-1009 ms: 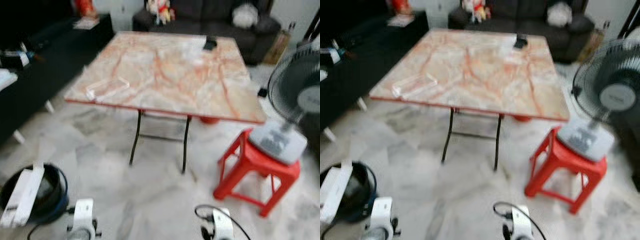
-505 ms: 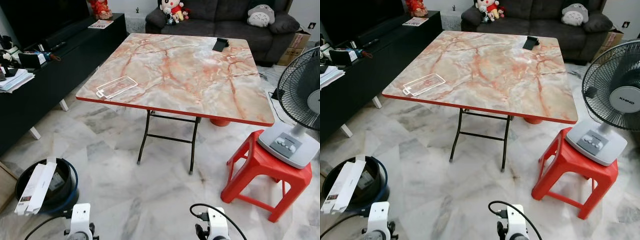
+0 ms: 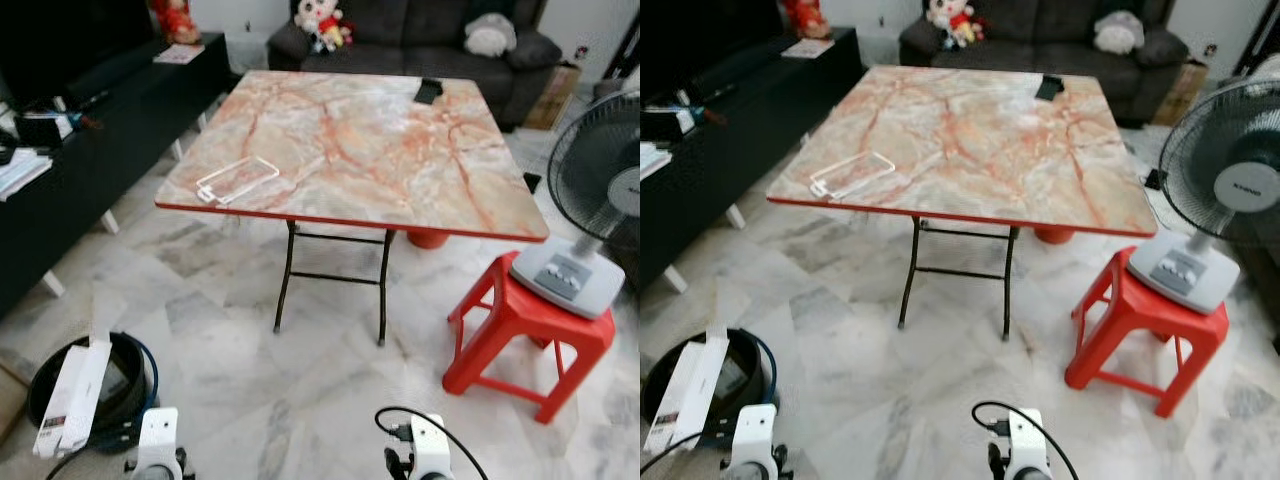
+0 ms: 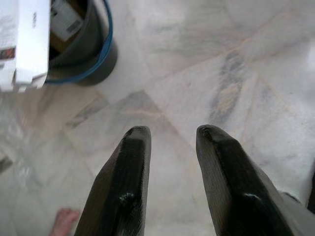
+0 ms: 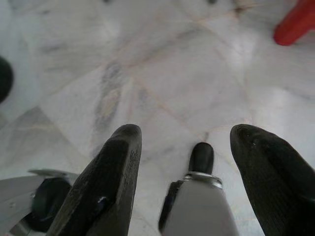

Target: Picking trash to rubbish bin

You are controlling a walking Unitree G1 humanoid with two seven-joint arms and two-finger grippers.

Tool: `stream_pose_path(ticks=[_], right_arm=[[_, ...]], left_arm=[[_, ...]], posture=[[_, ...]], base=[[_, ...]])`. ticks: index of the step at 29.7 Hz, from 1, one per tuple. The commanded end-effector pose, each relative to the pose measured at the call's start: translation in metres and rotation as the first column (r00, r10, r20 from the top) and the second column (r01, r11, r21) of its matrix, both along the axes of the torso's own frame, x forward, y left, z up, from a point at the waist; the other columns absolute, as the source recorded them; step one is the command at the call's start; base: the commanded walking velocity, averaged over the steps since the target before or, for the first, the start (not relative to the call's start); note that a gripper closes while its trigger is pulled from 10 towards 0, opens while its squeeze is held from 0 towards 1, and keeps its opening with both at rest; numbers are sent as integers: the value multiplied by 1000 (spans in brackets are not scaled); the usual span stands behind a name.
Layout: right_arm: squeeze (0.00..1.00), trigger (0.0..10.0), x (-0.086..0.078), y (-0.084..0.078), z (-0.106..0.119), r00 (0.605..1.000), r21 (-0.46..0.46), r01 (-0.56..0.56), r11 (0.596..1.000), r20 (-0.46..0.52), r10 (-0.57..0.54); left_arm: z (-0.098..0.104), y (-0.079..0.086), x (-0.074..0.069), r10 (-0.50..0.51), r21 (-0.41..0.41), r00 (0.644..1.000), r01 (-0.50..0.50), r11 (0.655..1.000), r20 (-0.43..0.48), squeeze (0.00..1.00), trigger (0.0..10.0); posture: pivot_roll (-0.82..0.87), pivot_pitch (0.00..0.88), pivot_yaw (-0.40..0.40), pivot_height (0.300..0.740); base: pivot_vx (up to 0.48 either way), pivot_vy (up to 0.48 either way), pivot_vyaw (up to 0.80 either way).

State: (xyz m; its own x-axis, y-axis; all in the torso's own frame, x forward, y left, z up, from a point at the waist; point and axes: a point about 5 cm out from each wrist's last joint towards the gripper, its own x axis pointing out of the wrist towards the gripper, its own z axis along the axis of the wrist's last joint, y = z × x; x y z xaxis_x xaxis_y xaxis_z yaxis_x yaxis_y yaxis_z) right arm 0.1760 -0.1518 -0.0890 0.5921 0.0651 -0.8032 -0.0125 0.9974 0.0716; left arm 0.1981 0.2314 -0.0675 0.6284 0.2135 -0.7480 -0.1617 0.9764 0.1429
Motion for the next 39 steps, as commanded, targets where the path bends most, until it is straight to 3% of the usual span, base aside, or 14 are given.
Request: stream_pose_path(ticks=[1, 3, 6, 8, 13, 15, 21, 26, 28, 31, 33, 36, 38, 39], right_arm=[[0, 10000, 3, -2, 1, 1000, -5, 5, 1000, 10, -5], [0, 10000, 3, -2, 1, 1000, -5, 3, 1000, 10, -3], [0, 10000, 4, -1, 2, 1000, -5, 0, 1000, 14, 0], [0, 10000, 5, -1, 2, 1000, -4, 0, 1000, 19, 0], [0, 10000, 19, 1, 10, 997, 6, -7, 1000, 76, 7], [0, 10000, 21, 1, 11, 996, 7, -8, 1000, 84, 8], [0, 10000, 45, 7, 25, 985, 20, -35, 999, 172, 31], [0, 10000, 72, 16, 45, 951, 25, -77, 997, 301, 66], [0, 10000, 85, 20, 57, 928, 48, -85, 995, 368, 61], [0, 10000, 92, 22, 64, 913, 61, -91, 994, 405, 58], [0, 10000, 115, 30, 88, 853, 86, -124, 989, 518, 62], [0, 10000, 134, 36, 112, 785, 94, -153, 984, 616, 63], [0, 10000, 144, 38, 126, 747, 97, -159, 982, 663, 56], [0, 10000, 154, 40, 140, 707, 95, -163, 982, 705, 49]], left_arm=[[4, -6, 9, -48, 0, 999, 48, 999, 18, 0, 10000], [6, -10, 15, -87, 4, 996, 87, 996, 33, 0, 10000], [16, -27, 35, -256, 61, 963, 251, 966, 80, 0, 10000], [20, -32, 41, -285, 67, 953, 279, 958, 106, 0, 10000], [37, -47, 65, -320, 58, 923, 315, 947, 213, 0, 10000], [39, -49, 68, -321, 58, 921, 316, 947, 222, 0, 10000], [54, -57, 85, -311, 49, 903, 311, 949, 297, 0, 10000], [70, -71, 101, -322, 44, 865, 331, 943, 386, 0, 10000], [77, -76, 108, -321, 56, 847, 329, 943, 424, 0, 10000], [81, -79, 111, -318, 58, 837, 327, 943, 446, 0, 10000], [105, -78, 127, -299, 103, 779, 292, 951, 551, 0, 10000], [134, -72, 143, -287, 183, 700, 222, 958, 654, 0, 10000], [148, -64, 151, -218, 163, 676, 145, 976, 704, 0, 10000], [158, -59, 155, -166, 133, 658, 100, 986, 735, 0, 10000]], posture=[[28, 29, -1, 740], [30, 28, -2, 740], [30, 26, -1, 740], [30, 26, -1, 740], [26, 25, 2, 740], [26, 25, 2, 740], [31, 22, 2, 740], [34, 22, 2, 740], [32, 20, 3, 740], [32, 20, 3, 740], [29, 17, 4, 740], [32, 16, 5, 740], [30, 10, 6, 740], [27, 9, 7, 740]], base=[[0, 0, 0], [0, 0, 0], [0, 0, 0], [0, 0, 0], [0, 0, 0], [0, 0, 0], [0, 0, 0], [0, 0, 0], [0, 0, 0], [0, 0, 0], [0, 0, 0], [0, 0, 0], [0, 0, 0], [0, 0, 0]])
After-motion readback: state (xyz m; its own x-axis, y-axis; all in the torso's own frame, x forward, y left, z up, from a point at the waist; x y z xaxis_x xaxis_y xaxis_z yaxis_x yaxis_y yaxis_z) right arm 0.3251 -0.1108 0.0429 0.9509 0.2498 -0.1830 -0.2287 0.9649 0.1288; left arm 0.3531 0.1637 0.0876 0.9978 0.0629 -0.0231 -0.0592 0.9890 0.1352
